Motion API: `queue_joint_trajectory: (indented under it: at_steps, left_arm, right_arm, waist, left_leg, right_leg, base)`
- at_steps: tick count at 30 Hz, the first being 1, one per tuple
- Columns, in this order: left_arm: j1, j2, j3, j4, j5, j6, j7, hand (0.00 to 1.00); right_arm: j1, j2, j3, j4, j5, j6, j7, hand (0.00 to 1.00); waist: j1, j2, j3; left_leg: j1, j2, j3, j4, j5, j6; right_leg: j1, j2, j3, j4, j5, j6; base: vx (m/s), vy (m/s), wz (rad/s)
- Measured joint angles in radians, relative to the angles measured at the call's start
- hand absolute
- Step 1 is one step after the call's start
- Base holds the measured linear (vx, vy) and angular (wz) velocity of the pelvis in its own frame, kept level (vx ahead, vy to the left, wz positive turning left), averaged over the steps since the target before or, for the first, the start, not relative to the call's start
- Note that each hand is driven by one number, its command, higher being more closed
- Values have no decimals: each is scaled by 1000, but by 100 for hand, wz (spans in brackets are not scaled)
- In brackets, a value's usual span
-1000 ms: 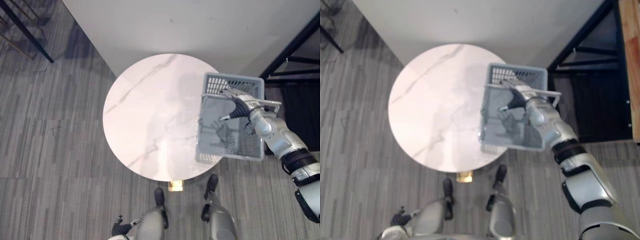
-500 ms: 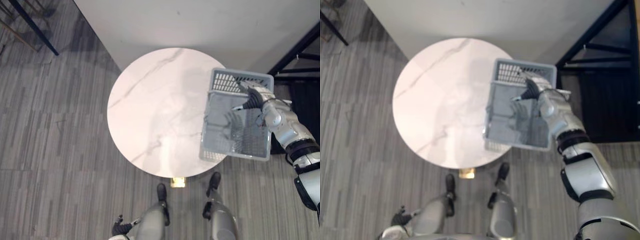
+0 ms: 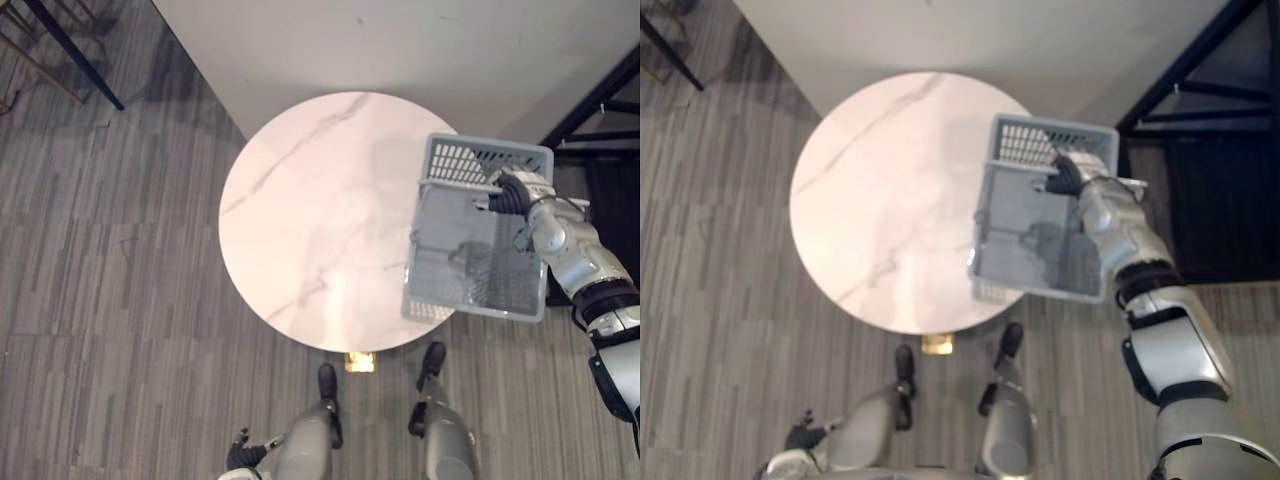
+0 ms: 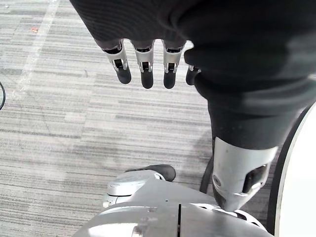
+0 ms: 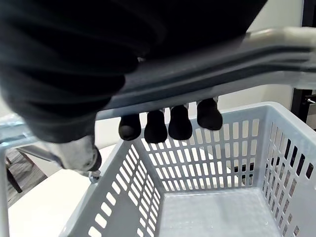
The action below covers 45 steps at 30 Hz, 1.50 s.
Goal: Pick vegetable in the basket
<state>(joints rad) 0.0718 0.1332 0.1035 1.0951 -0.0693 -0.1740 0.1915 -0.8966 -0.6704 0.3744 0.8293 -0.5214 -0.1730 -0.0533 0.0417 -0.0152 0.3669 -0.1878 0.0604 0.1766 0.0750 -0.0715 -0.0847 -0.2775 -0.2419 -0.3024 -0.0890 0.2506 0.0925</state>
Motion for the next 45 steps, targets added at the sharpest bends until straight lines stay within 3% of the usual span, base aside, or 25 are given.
queue_joint_trajectory:
  at_steps: [9, 11, 15, 19, 25, 31, 35, 39, 41, 42, 43, 44, 45]
  left_arm:
    - [0, 2, -1, -1, 10, 2, 0, 0]
    - [0, 3, 0, -1, 14, 4, 0, 0]
    - [0, 17, 14, -1, 50, 13, -1, 0]
    - [2, 30, 30, 1, 66, 26, -1, 0]
    - [5, 48, 31, 6, 95, 31, -8, 0]
    - [27, 46, 48, 18, 110, 33, -36, 0]
    - [69, 37, 65, 16, 114, 47, -47, 0]
    - [78, 48, 60, 15, 114, 52, -70, 0]
    - [74, 64, 49, 9, 122, 52, -80, 0]
    - [65, 73, 52, 7, 127, 52, -82, 0]
    - [60, 78, 57, 22, 131, 55, -84, 0]
    - [62, 79, 61, 28, 132, 55, -86, 0]
    - [64, 79, 60, 40, 132, 54, -86, 0]
  right_arm:
    - [32, -1, 120, -69, -31, -4, 44, 100]
    - [65, -8, 150, -134, -31, -5, 49, 100]
    - [143, -67, 232, -338, -21, -52, 94, 100]
    - [236, -165, 232, -519, 22, -104, 110, 100]
    - [438, -263, 168, -681, 70, -126, 129, 100]
    - [632, -305, 91, -742, 71, -138, 172, 100]
    - [775, -302, 5, -774, 71, -161, 173, 100]
    - [932, -251, -181, -832, 62, -160, 161, 100]
    - [951, -228, -217, -854, 47, -149, 137, 100]
    - [955, -214, -214, -865, 40, -135, 129, 100]
    - [934, -182, -197, -863, 18, -129, 129, 100]
    - [925, -170, -179, -862, 13, -128, 128, 100]
    - [917, -169, -152, -862, 8, -128, 129, 100]
  waist:
    - [2, -4, -2]
    - [1, -8, -5]
    - [-2, -27, -18]
    - [-12, -45, -64]
    - [-34, -91, -165]
    - [-41, -93, -196]
    - [-43, -95, -206]
    - [-71, -95, -207]
    - [-77, -101, -212]
    - [-88, -111, -211]
    - [-86, -110, -213]
    - [-83, -103, -208]
    - [-84, -97, -210]
  left_leg:
    - [29, 8, -2, 7, -1, -2]
    - [38, 12, 1, 9, -3, -5]
    - [64, 34, 19, 10, -10, -14]
    - [102, 58, 44, -8, -12, -23]
    - [141, 75, 73, -24, -18, -37]
    - [180, 79, 82, -22, -26, -45]
    - [174, 117, 92, 84, -100, -60]
    - [135, 164, 126, 252, -192, -53]
    - [90, 166, 187, 333, -243, -27]
    - [64, 156, 233, 368, -266, 11]
    - [68, 180, 325, 343, -251, 47]
    - [78, 190, 374, 328, -241, 49]
    - [109, 194, 435, 292, -218, 46]
  right_leg:
    - [35, 5, 2, -1, 0, 0]
    - [42, 9, 8, -3, 0, 0]
    - [63, 36, 39, -16, -1, 1]
    - [76, 62, 73, -17, -1, 1]
    - [93, 83, 104, -17, -23, 0]
    - [129, 85, 110, -18, -36, 6]
    - [146, 102, 123, 23, -78, 5]
    - [102, 120, 174, 134, -100, 6]
    - [37, 120, 250, 154, -66, 56]
    - [-18, 123, 284, 151, 6, 103]
    - [-34, 138, 275, 48, 190, -7]
    - [-49, 142, 187, 100, 160, -45]
    - [-69, 126, 5, 276, -16, -166]
  base:
    - [21, 4, 0]
    - [24, -4, -5]
    - [33, -23, -16]
    - [48, -36, -23]
    - [36, -21, -15]
    - [5, -4, -3]
    - [8, -3, -14]
    - [-34, 58, -35]
    - [-159, 151, -97]
    - [-272, 187, -149]
    - [-275, 180, -162]
    - [-209, 133, -164]
    - [-136, 141, -162]
